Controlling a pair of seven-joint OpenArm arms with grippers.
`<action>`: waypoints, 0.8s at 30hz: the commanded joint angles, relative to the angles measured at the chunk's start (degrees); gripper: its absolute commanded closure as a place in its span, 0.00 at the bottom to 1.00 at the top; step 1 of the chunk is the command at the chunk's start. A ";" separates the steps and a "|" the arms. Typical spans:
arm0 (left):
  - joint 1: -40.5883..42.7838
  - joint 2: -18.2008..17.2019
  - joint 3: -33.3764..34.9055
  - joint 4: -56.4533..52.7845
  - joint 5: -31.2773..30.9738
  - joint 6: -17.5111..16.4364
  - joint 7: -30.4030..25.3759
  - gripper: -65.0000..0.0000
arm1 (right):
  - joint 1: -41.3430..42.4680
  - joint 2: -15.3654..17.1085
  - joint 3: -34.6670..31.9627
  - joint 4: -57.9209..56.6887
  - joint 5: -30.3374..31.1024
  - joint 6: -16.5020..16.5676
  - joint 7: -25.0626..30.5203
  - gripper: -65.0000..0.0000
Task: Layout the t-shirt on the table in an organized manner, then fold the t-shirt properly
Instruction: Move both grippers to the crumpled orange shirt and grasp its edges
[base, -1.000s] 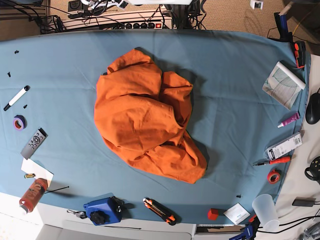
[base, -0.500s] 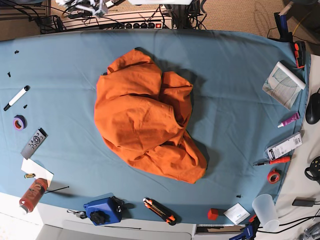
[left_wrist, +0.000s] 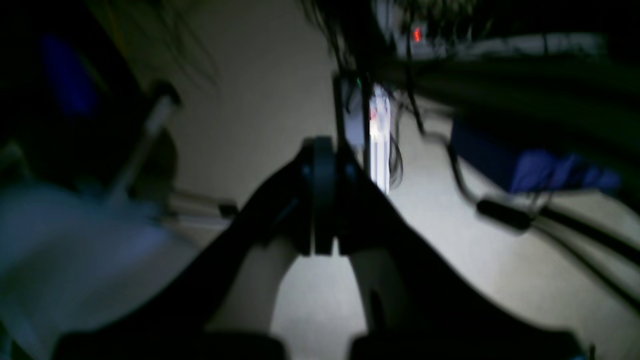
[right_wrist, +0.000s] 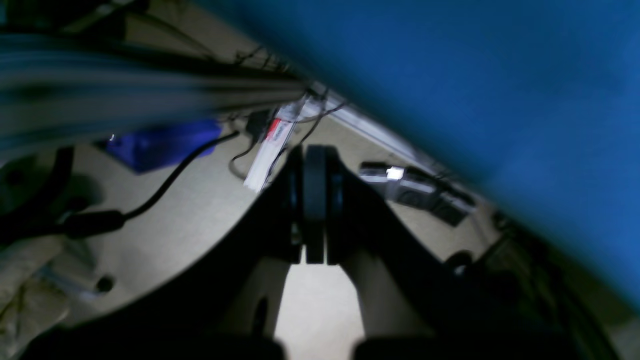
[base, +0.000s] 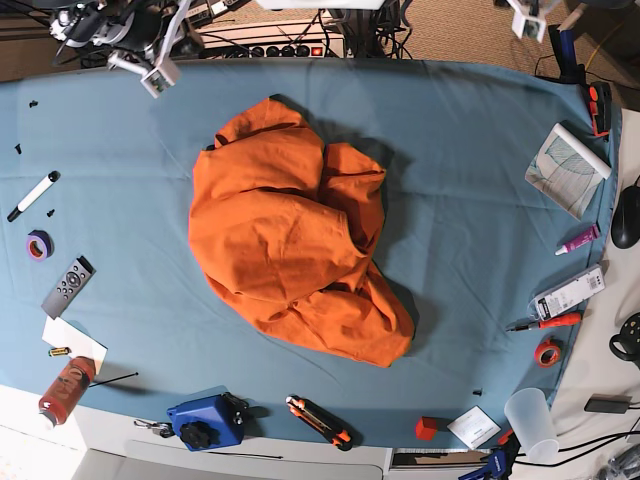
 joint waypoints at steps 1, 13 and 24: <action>0.57 -0.20 -0.17 2.32 -0.42 -0.09 -0.63 1.00 | -0.09 0.61 0.81 1.81 0.83 0.35 0.85 1.00; -9.20 -0.20 -0.15 6.51 -0.42 -11.45 -8.31 0.96 | 6.12 0.61 1.09 2.97 -4.79 1.27 1.22 0.89; -16.74 -0.22 -0.15 6.47 0.07 -15.56 -16.90 0.76 | 10.62 -1.14 1.07 1.16 -4.46 2.71 5.92 0.63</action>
